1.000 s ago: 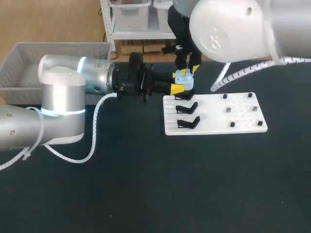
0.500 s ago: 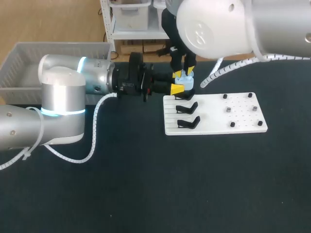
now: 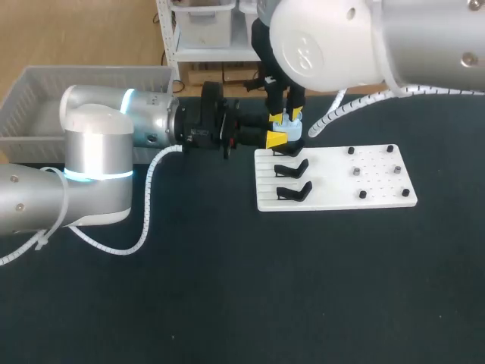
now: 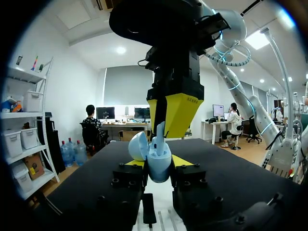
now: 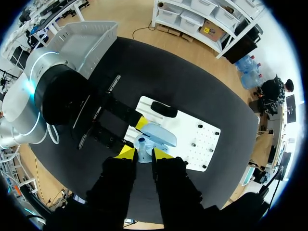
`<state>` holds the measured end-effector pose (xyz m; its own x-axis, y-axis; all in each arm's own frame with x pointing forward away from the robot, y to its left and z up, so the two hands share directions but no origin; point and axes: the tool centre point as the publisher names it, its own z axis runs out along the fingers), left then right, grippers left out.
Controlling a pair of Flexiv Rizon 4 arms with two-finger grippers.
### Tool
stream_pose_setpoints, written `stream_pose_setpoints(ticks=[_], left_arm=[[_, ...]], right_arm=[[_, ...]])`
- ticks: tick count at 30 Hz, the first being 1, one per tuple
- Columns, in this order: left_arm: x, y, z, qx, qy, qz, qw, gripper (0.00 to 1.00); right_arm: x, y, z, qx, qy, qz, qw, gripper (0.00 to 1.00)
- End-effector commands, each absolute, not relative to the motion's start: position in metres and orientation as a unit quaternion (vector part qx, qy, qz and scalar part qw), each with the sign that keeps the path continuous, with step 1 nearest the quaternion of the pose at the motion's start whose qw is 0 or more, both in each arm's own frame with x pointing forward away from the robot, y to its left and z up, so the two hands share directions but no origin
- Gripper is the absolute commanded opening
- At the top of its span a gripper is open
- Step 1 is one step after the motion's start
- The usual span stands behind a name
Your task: Pick up each earbud case from the left stands, insert the matching earbuds, close the lid, and place the case in the box.
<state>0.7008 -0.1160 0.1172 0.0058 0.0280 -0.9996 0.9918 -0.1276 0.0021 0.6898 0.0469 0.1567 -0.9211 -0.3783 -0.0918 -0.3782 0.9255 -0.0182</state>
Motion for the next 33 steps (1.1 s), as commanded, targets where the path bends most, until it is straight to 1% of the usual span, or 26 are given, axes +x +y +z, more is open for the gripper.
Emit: stream_pose_setpoints(ticks=[1,22,23,24,25,26,33], left_arm=[[0.699,-0.116,0.116,0.538,0.473,-0.521,0.464,0.0],[0.699,-0.116,0.116,0.538,0.473,-0.521,0.464,0.0],[0.699,-0.116,0.116,0.538,0.473,-0.521,0.464,0.0],[0.699,-0.116,0.116,0.538,0.473,-0.521,0.464,0.0],[0.699,-0.116,0.116,0.538,0.473,-0.521,0.464,0.0],[0.699,-0.116,0.116,0.538,0.473,-0.521,0.464,0.0],[0.699,-0.116,0.116,0.538,0.473,-0.521,0.464,0.0]], right_arm=[[0.693,0.048,0.156,-0.193,0.98,-0.002,0.044,0.0],[0.699,0.05,0.15,-0.191,0.981,-0.009,0.041,0.0],[0.699,0.05,0.151,-0.191,0.981,-0.009,0.041,0.18],[0.698,0.05,0.153,-0.19,0.981,-0.008,0.042,0.4],[0.697,0.049,0.154,-0.189,0.981,-0.008,0.043,0.67],[0.696,0.049,0.157,-0.187,0.981,-0.007,0.045,1.0],[0.701,0.036,0.179,-0.147,0.986,0.032,0.071,1.0]])
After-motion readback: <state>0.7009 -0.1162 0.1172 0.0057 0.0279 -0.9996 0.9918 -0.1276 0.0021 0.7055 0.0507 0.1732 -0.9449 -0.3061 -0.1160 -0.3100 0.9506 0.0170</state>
